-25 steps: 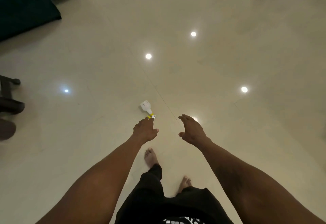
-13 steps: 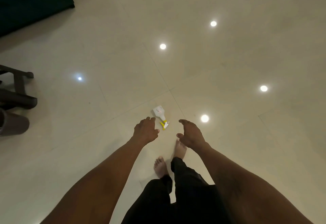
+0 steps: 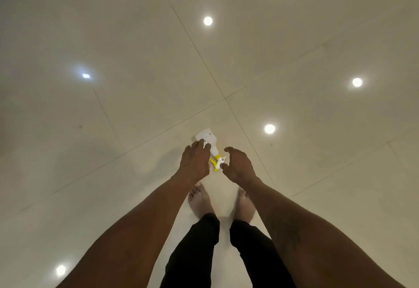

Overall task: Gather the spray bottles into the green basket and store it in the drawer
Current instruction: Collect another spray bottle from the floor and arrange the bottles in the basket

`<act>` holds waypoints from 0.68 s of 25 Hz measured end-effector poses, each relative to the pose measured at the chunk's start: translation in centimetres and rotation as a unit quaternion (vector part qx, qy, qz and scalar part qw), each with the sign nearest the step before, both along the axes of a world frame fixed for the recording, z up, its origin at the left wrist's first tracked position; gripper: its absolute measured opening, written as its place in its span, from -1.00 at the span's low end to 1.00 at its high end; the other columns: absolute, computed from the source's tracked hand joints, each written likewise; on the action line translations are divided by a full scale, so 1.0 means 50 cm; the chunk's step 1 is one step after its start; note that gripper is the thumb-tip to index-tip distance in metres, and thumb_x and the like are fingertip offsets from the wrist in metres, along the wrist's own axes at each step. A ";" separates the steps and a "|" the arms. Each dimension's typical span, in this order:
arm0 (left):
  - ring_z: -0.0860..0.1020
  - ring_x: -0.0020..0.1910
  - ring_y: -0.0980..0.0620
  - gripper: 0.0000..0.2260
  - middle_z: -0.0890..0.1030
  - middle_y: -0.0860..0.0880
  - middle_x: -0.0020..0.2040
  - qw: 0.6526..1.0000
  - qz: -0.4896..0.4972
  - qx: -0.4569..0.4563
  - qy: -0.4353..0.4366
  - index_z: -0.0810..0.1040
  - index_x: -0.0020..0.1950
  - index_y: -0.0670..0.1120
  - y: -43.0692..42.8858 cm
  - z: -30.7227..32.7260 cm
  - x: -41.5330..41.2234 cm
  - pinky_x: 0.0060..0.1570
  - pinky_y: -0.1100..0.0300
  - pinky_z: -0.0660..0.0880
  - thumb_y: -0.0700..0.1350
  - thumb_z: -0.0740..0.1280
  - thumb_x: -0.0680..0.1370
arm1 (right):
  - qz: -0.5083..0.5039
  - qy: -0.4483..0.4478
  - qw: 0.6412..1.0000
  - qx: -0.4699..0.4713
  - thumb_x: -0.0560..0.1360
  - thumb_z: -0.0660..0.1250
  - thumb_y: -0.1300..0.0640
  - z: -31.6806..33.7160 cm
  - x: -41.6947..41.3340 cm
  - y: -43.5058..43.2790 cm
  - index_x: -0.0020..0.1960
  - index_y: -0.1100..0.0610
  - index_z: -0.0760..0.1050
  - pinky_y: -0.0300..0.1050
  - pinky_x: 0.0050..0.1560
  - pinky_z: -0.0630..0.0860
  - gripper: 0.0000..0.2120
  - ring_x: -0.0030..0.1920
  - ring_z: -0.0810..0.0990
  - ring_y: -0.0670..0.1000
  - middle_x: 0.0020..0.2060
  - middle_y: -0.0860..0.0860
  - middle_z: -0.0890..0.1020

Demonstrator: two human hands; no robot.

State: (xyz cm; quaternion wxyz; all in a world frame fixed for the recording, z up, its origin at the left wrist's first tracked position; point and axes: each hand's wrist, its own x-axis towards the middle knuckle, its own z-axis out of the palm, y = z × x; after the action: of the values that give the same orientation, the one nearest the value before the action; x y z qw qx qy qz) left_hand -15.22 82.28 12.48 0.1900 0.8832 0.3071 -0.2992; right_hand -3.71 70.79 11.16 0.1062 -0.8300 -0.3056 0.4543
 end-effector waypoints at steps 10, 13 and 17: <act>0.05 0.59 -0.22 -0.38 0.12 -0.23 0.58 0.957 -0.269 0.093 0.051 0.24 0.52 -0.15 0.088 -0.452 0.090 0.54 -0.23 0.03 -0.26 0.38 0.49 | -0.060 -0.007 0.997 -0.039 0.44 0.41 0.07 -0.454 -0.032 0.051 0.27 0.13 0.44 0.00 0.05 0.50 -0.56 0.20 0.54 0.14 0.17 0.06 0.60; 0.21 0.51 -0.22 -0.41 0.32 -0.22 0.46 0.952 -0.282 0.097 0.067 0.31 0.46 -0.16 0.096 -0.487 0.097 0.49 -0.22 0.16 -0.29 0.39 0.45 | -0.049 0.009 0.998 -0.047 0.43 0.41 0.04 -0.498 -0.036 0.049 0.29 0.12 0.43 -0.03 -0.01 0.49 -0.53 0.17 0.55 0.16 0.13 0.07 0.61; 0.36 0.34 -0.13 -0.41 0.46 -0.10 0.25 0.975 -0.201 0.058 0.072 0.37 0.36 -0.10 0.100 -0.485 0.082 0.10 -0.03 0.45 -0.20 0.47 0.37 | -0.038 0.006 0.998 -0.043 0.43 0.42 0.06 -0.504 -0.037 0.043 0.29 0.14 0.43 -0.01 0.03 0.50 -0.53 0.19 0.55 0.16 0.15 0.07 0.60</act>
State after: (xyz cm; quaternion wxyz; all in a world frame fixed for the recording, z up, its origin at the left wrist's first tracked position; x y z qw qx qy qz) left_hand -11.12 87.30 -11.75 0.0519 0.9125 0.1530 -0.3758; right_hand -5.54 72.96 -14.05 0.0896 -0.8419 -0.2539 0.4676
